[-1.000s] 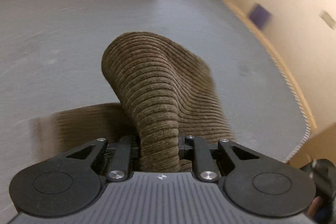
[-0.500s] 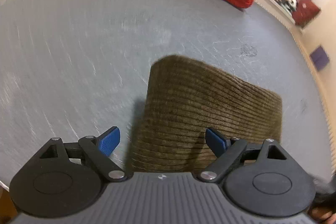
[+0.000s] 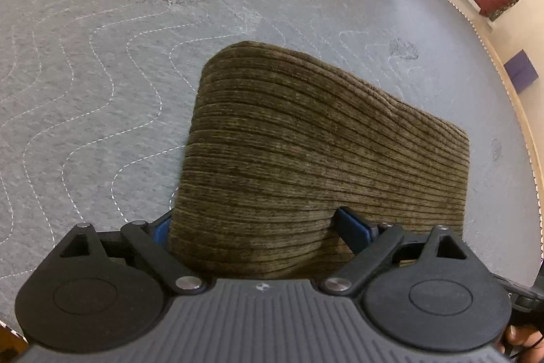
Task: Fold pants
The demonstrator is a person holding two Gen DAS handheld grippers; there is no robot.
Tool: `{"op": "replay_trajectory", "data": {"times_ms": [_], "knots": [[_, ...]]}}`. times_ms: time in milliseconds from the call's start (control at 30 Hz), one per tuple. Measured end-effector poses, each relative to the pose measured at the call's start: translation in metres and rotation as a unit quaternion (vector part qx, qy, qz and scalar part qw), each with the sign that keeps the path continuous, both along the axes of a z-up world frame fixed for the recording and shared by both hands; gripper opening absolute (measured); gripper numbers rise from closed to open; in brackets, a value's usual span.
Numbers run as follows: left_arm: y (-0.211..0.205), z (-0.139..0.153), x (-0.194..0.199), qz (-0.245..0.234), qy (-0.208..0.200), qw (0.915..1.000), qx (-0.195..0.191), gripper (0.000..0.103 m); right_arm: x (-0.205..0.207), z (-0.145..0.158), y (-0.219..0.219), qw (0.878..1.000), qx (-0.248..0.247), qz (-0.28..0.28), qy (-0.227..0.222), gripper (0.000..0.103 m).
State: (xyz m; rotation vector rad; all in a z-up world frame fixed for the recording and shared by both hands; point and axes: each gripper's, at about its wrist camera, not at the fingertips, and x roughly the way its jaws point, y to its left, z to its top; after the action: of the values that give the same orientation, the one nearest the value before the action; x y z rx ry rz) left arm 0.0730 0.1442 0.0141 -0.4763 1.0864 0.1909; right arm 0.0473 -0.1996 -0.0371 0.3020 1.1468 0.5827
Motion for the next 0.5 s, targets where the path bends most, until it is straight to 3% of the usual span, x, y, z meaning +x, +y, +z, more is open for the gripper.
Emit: {"op": "replay_trajectory", "data": {"times_ms": [133, 333, 500], "knots": [[-0.003, -0.01, 0.006, 0.004, 0.007, 1.0, 0.002, 0.098, -0.002, 0.003, -0.002, 1.0, 0.008, 0.006, -0.001, 0.063], [-0.009, -0.019, 0.012, 0.006, 0.011, 0.9999, 0.007, 0.098, -0.005, 0.013, 0.001, 0.999, 0.015, 0.032, -0.034, 0.03], [-0.017, -0.011, 0.02, 0.009, 0.001, 0.9998, 0.018, 0.076, -0.005, 0.028, -0.007, 0.996, 0.05, 0.032, -0.063, 0.021]]}}
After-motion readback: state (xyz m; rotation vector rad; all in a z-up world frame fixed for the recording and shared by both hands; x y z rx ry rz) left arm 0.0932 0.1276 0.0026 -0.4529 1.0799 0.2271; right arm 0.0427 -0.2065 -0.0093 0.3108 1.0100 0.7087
